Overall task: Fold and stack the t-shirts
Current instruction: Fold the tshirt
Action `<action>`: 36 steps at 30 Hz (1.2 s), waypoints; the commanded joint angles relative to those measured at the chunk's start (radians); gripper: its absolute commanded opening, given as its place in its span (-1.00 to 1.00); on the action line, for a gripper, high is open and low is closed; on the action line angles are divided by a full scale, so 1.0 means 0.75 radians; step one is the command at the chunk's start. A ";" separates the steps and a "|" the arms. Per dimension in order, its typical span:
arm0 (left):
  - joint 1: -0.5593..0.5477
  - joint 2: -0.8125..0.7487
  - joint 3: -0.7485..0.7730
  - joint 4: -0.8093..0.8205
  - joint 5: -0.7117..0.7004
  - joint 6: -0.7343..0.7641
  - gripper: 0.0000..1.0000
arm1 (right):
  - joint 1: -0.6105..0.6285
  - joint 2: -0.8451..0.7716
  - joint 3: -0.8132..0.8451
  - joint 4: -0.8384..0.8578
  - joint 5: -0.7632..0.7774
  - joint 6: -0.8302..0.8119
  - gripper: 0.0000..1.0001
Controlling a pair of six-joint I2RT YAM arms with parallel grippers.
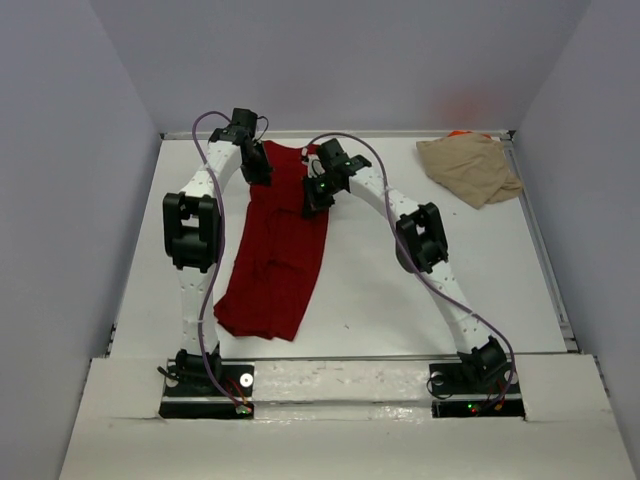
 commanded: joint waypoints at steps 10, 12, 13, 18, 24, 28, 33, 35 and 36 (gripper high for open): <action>-0.023 -0.109 0.027 -0.026 0.065 0.021 -1.00 | -0.122 -0.107 -0.071 -0.199 0.292 0.046 -1.00; -0.031 -0.115 0.025 -0.032 0.067 0.025 -1.00 | -0.138 -0.109 -0.089 -0.199 0.288 0.052 -1.00; -0.035 -0.115 0.025 -0.036 0.069 0.032 -1.00 | -0.155 -0.111 -0.096 -0.199 0.282 0.058 -1.00; -0.064 -0.160 -0.051 -0.008 0.065 0.026 -1.00 | -0.185 -0.128 -0.130 -0.217 0.306 0.059 -1.00; -0.086 -0.252 -0.180 0.027 0.053 0.032 -1.00 | -0.247 -0.199 -0.261 -0.215 0.374 0.050 -1.00; -0.090 -0.321 -0.302 0.049 0.051 0.042 -1.00 | -0.294 -0.242 -0.365 -0.195 0.388 0.044 -1.00; -0.094 -0.407 -0.476 0.109 0.024 0.044 -1.00 | -0.320 -0.291 -0.464 -0.154 0.390 0.044 -1.00; -0.097 -0.440 -0.515 0.119 0.022 0.044 -1.00 | -0.320 -0.314 -0.462 -0.147 0.364 0.010 -1.00; -0.097 -0.452 -0.533 0.133 0.020 0.042 -1.00 | -0.320 -0.328 -0.466 -0.117 0.333 0.001 -1.00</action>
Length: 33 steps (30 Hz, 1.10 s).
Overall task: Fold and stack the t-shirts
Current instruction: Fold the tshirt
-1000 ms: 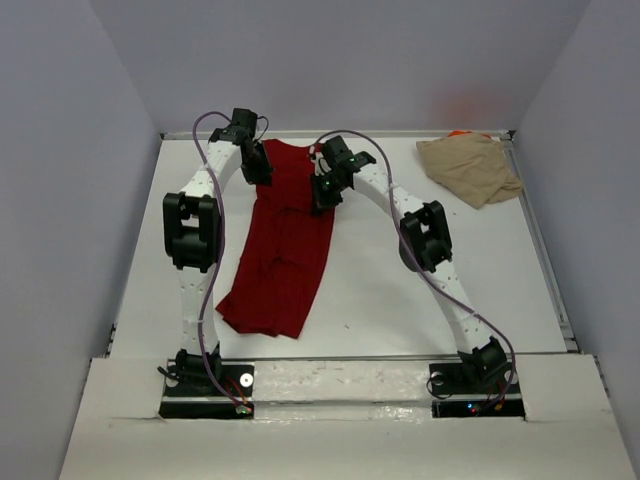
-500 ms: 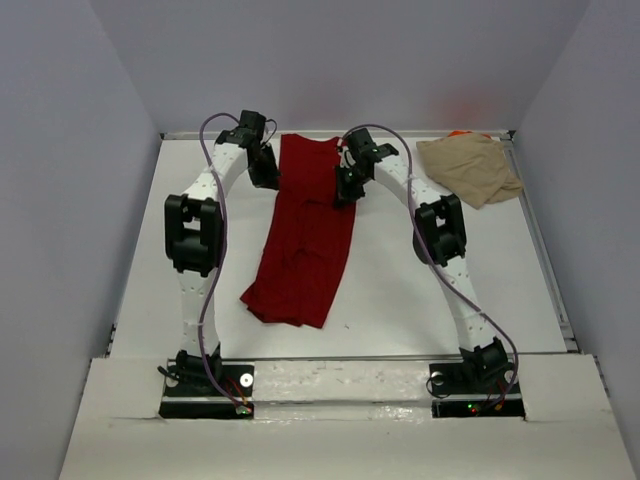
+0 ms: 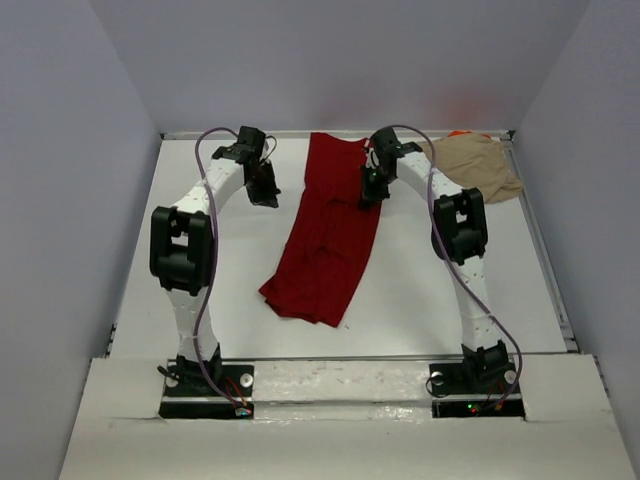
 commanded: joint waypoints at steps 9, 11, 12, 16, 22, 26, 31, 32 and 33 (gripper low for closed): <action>-0.047 -0.238 -0.280 0.093 -0.045 0.007 -1.00 | 0.085 -0.215 0.142 0.014 0.138 -0.191 -0.30; -0.062 -0.302 -0.315 0.099 -0.069 -0.004 -1.00 | 0.138 -0.233 0.189 -0.033 0.161 -0.203 -0.25; -0.070 -0.320 -0.329 0.097 -0.080 -0.010 -1.00 | 0.156 -0.252 0.177 -0.032 0.171 -0.207 -0.22; -0.072 -0.416 -0.391 0.083 -0.090 -0.038 -1.00 | 0.220 -0.405 -0.073 -0.005 0.124 -0.144 -0.19; -0.072 -0.594 -0.640 0.081 -0.063 -0.081 -1.00 | 0.393 -0.957 -0.898 0.349 0.093 0.024 -0.54; -0.113 -0.713 -0.730 0.083 -0.118 -0.114 -1.00 | 0.481 -1.155 -1.139 0.367 0.169 0.069 -1.00; -0.184 -0.813 -0.855 0.081 -0.117 -0.149 -1.00 | 0.518 -1.252 -1.314 0.437 0.120 0.151 -1.00; -0.184 -0.829 -0.877 0.087 -0.102 -0.155 -1.00 | 0.537 -1.260 -1.330 0.447 0.122 0.161 -1.00; -0.184 -0.842 -0.900 0.095 -0.092 -0.159 -1.00 | 0.555 -1.268 -1.348 0.463 0.126 0.179 -1.00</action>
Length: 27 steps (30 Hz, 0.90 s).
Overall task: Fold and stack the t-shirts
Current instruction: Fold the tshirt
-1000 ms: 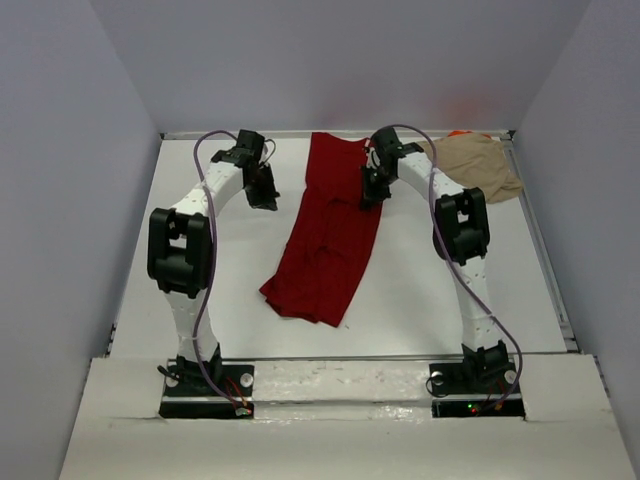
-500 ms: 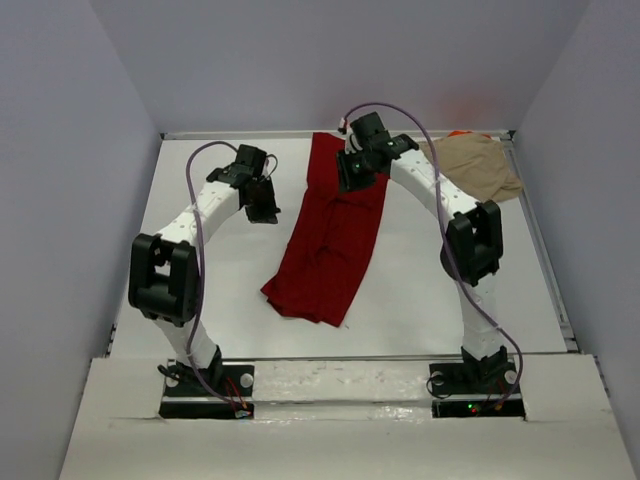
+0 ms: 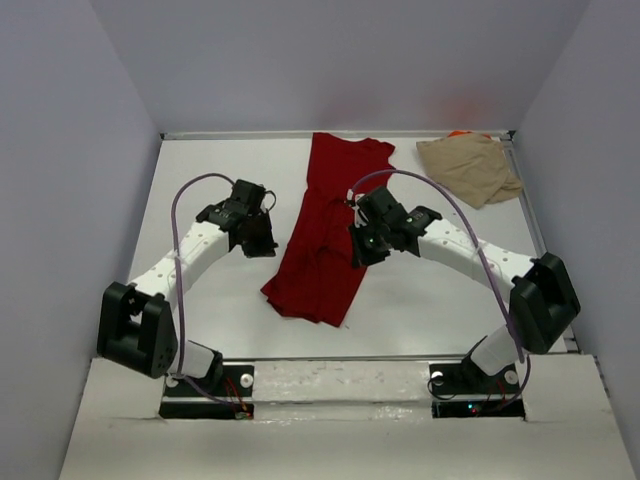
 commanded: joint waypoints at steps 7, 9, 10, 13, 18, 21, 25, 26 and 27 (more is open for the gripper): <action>-0.015 -0.157 -0.177 -0.056 -0.025 -0.094 -1.00 | 0.220 -0.053 -0.112 0.157 0.029 0.166 -1.00; -0.015 -0.164 -0.197 -0.054 0.022 -0.114 -1.00 | 0.251 -0.045 -0.108 0.157 0.015 0.189 -0.85; -0.021 -0.172 -0.224 -0.046 0.032 -0.118 -1.00 | 0.280 -0.039 -0.104 0.159 0.012 0.193 -0.79; -0.027 -0.207 -0.273 -0.028 0.046 -0.143 -1.00 | 0.335 -0.004 -0.112 0.142 0.041 0.232 -0.47; -0.027 -0.221 -0.332 0.017 0.102 -0.149 -1.00 | 0.362 -0.004 -0.161 0.163 0.072 0.246 -0.24; -0.027 -0.197 -0.353 0.056 0.116 -0.161 -1.00 | 0.362 0.016 -0.159 0.167 0.051 0.232 -0.53; -0.027 -0.121 -0.359 0.089 0.165 -0.159 -1.00 | 0.362 0.098 -0.147 0.177 0.045 0.242 -1.00; -0.027 -0.107 -0.353 0.095 0.165 -0.145 -1.00 | 0.362 0.114 -0.147 0.189 0.049 0.238 -1.00; -0.027 -0.096 -0.345 0.095 0.153 -0.139 -1.00 | 0.362 0.135 -0.137 0.194 0.049 0.228 -1.00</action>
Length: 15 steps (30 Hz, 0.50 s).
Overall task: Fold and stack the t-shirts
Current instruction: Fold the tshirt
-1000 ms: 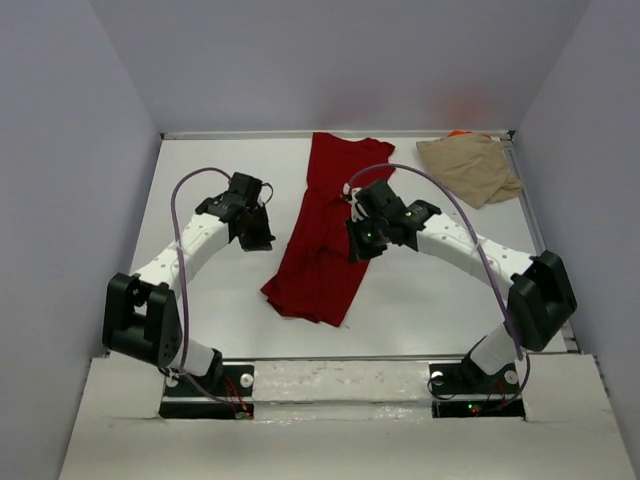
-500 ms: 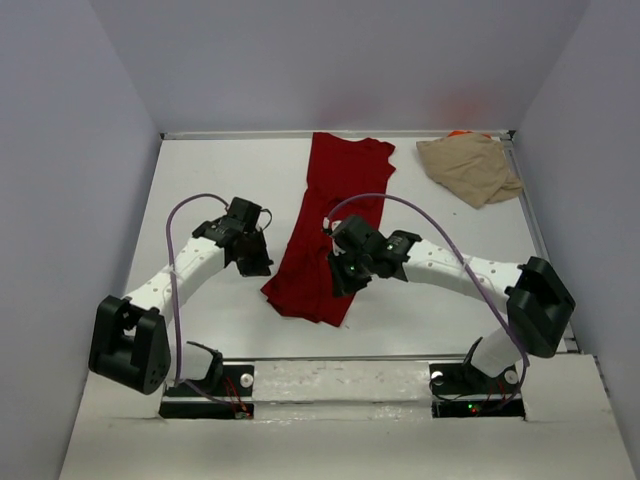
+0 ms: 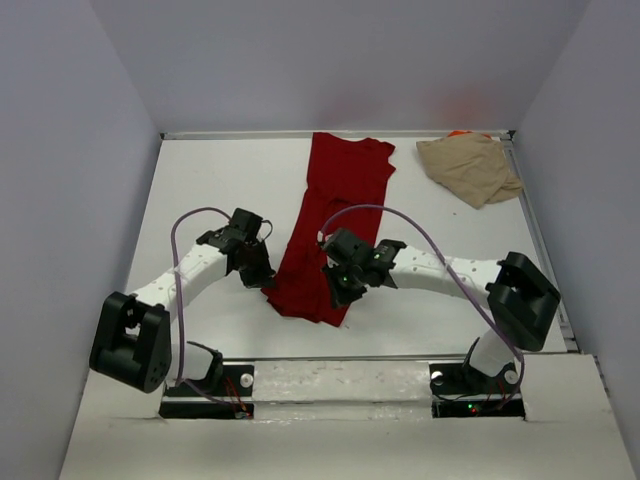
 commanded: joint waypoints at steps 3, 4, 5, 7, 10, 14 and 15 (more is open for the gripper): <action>-0.010 0.046 0.018 0.052 -0.002 0.015 -1.00 | 0.012 0.167 0.083 0.068 0.017 -0.038 -1.00; -0.010 0.044 0.020 0.056 0.002 0.017 -1.00 | 0.012 0.193 0.103 0.066 0.029 -0.042 -1.00; -0.008 0.060 0.028 0.060 0.008 0.019 -1.00 | 0.012 0.220 0.144 0.066 0.029 -0.046 -1.00; -0.010 0.095 0.028 0.066 0.040 0.038 -1.00 | 0.012 0.292 0.183 0.068 0.025 -0.058 -1.00; -0.020 0.105 0.010 0.081 0.063 0.030 -1.00 | 0.012 0.361 0.251 0.071 0.015 -0.068 -1.00; -0.037 0.093 -0.015 0.077 0.069 0.026 -1.00 | 0.012 0.382 0.247 0.077 0.019 -0.066 -1.00; -0.039 0.095 -0.021 0.071 0.073 0.026 -1.00 | 0.012 0.380 0.241 0.077 0.029 -0.060 -1.00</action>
